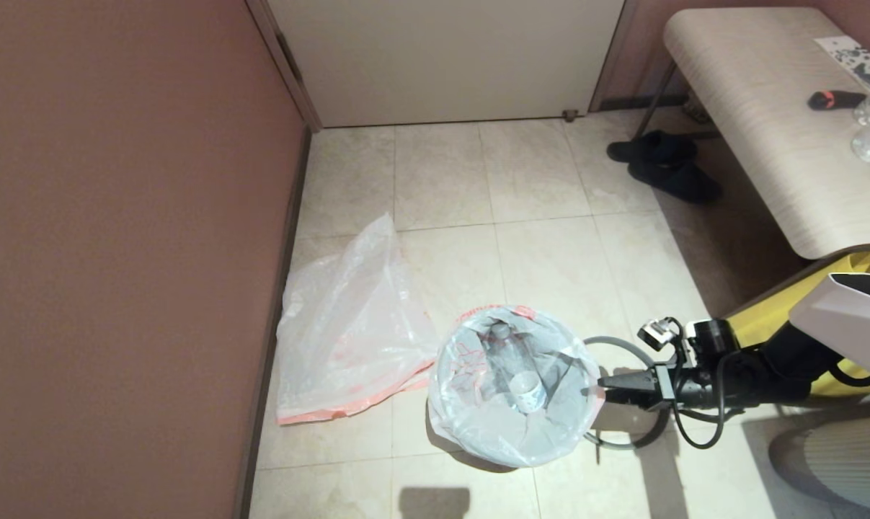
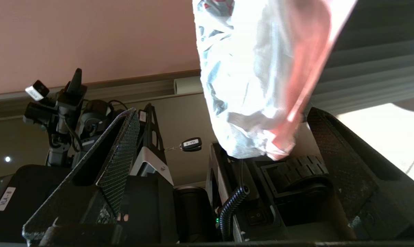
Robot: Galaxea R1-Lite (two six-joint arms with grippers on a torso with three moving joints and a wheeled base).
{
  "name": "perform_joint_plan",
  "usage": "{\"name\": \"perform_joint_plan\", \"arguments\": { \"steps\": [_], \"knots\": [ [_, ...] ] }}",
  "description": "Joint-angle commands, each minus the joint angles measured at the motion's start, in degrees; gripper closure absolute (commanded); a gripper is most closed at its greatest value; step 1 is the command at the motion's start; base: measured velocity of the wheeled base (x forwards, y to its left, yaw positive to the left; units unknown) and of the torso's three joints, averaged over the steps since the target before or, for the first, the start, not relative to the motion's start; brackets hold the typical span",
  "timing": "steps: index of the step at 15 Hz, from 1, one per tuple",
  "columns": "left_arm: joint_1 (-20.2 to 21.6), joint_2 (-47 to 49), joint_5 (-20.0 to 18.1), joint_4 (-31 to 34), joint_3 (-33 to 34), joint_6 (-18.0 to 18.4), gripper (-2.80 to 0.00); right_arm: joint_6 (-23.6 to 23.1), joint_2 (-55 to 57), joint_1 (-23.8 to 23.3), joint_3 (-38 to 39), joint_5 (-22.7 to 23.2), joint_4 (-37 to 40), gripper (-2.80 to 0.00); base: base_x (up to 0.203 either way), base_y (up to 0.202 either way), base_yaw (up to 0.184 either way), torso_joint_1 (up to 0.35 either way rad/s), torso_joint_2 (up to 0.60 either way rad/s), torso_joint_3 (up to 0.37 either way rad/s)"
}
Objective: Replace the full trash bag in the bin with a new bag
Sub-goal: Place the trash bag on the floor
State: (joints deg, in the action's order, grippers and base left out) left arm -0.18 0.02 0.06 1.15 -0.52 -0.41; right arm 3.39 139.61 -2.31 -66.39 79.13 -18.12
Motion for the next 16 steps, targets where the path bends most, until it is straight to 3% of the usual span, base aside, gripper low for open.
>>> {"name": "perform_joint_plan", "arguments": {
  "steps": [1,8,16],
  "knots": [
    [0.0,0.1,0.0,0.0,0.1,0.0,0.0,-0.2,-0.6,0.5,-0.1,0.9,-0.2,-2.8,0.0,0.0,0.0,0.0,0.0,0.0],
    [0.0,0.0,0.0,0.0,0.1,0.0,0.0,-0.1,-5.0,-1.3,3.2,3.6,0.2,-2.8,0.0,0.0,0.0,0.0,0.0,0.0],
    [0.0,0.0,0.0,0.0,0.0,0.0,0.0,-0.1,-5.3,0.6,4.2,3.6,-0.1,-2.8,0.0,0.0,0.0,0.0,0.0,0.0]
  ]
}}
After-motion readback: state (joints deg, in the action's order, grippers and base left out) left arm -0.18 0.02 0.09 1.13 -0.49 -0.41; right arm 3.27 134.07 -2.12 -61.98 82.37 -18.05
